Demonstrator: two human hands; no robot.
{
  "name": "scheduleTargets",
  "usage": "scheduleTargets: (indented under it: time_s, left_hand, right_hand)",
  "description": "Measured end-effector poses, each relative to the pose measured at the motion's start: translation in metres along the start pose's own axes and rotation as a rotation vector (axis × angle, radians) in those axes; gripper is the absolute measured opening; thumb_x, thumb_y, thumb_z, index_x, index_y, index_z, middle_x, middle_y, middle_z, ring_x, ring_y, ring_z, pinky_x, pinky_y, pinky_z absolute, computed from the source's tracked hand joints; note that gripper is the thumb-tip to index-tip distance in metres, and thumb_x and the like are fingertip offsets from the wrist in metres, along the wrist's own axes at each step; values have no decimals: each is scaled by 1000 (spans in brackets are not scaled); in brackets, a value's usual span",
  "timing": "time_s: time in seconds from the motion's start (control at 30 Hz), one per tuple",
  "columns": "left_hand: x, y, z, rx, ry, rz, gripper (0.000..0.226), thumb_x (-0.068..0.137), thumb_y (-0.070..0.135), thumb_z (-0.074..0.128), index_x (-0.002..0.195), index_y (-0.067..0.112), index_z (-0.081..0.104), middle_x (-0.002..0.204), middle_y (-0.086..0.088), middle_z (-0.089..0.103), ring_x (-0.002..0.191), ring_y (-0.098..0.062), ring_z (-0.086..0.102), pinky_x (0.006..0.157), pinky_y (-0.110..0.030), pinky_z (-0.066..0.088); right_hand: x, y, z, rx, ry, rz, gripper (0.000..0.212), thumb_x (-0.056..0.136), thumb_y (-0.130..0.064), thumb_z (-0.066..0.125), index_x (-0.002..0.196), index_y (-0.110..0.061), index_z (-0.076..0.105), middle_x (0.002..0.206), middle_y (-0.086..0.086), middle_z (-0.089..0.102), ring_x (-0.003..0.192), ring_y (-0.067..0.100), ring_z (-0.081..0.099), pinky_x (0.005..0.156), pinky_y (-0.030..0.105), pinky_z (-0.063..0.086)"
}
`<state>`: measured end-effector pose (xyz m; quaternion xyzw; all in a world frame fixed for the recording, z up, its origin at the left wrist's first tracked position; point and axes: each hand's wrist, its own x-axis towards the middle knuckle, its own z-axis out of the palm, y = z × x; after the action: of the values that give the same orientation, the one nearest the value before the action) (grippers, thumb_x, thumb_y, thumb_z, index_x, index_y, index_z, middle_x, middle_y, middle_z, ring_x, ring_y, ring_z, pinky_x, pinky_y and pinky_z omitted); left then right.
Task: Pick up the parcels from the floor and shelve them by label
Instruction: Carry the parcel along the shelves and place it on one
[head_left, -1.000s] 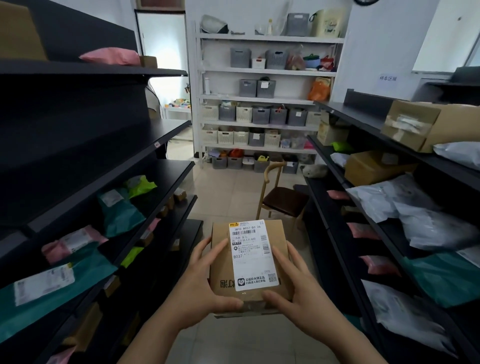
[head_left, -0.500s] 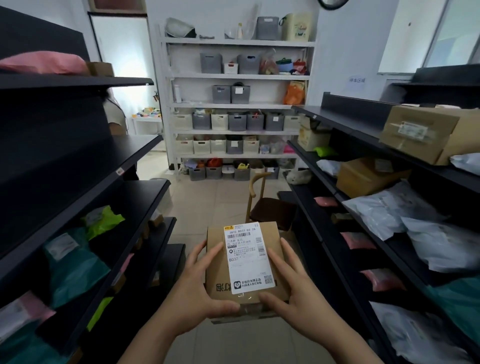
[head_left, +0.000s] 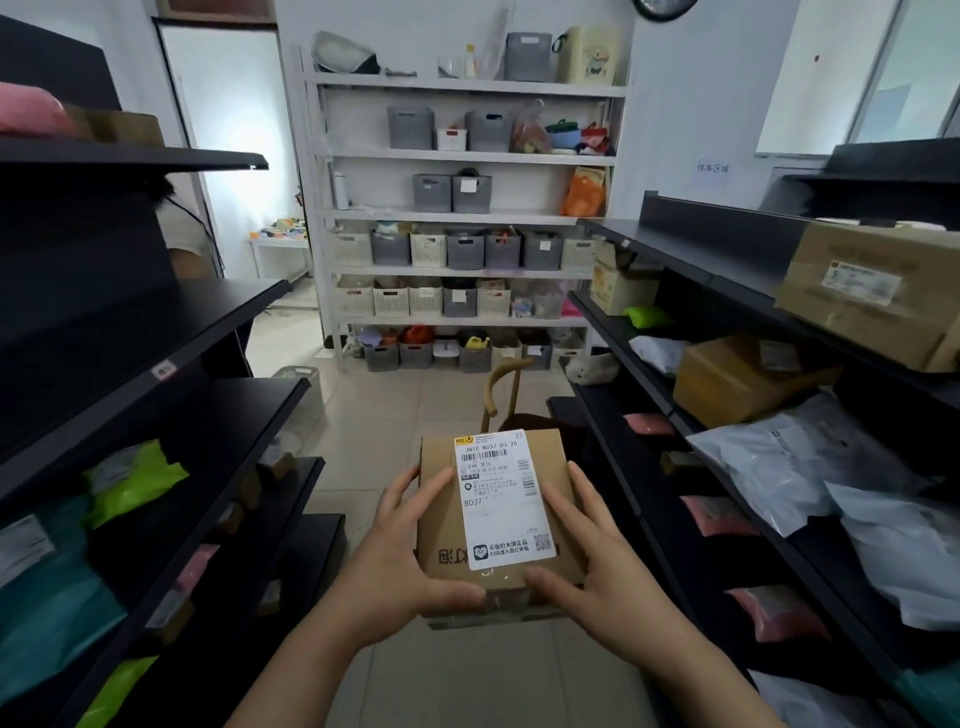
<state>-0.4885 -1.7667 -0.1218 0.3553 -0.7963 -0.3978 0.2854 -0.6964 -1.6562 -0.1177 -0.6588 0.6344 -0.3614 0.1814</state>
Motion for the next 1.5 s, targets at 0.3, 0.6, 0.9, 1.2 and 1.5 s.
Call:
scheduleTargets:
  time_s: [0.3, 0.6, 0.9, 1.2, 1.5]
  left_hand:
    - [84, 6, 10, 5, 84, -48, 118, 46, 40, 92, 143, 49, 25, 144, 35, 2, 135, 1, 22, 109, -31, 39]
    - [138, -8, 18, -27, 167, -120, 114, 50, 29, 92, 142, 49, 27, 149, 28, 3, 132, 0, 29, 97, -15, 40]
    - [175, -42, 2, -7, 221, -173, 113, 52, 28, 92, 142, 49, 27, 149, 29, 4, 130, 3, 29, 93, -11, 35]
    - [220, -92, -66, -7, 322, -196, 110, 51, 28, 92, 136, 55, 27, 144, 33, 6, 121, 13, 31, 85, -3, 37]
    - [259, -132, -158, 44, 405, -223, 115, 46, 33, 92, 143, 45, 32, 147, 32, 8, 131, 4, 30, 101, -18, 36]
  right_hand:
    - [90, 51, -39, 7, -68, -74, 79, 82, -45, 66, 125, -71, 5, 148, -32, -22, 130, -20, 0, 100, 9, 20]
    - [159, 95, -45, 38, -147, -125, 80, 82, -43, 66, 128, -68, 6, 150, -31, -21, 136, -10, 4, 105, 17, 22]
    - [220, 111, -23, 49, -200, -157, 80, 82, -43, 66, 130, -66, 6, 149, -33, -21, 137, -9, 5, 109, 22, 25]
    - [324, 99, 27, 55, -240, -232, 79, 82, -44, 64, 131, -67, 6, 150, -31, -21, 137, -10, 1, 104, 17, 21]
    - [425, 61, 81, 133, -278, -309, 76, 81, -46, 65, 124, -70, 7, 151, -29, -20, 139, -6, 3, 107, 21, 23]
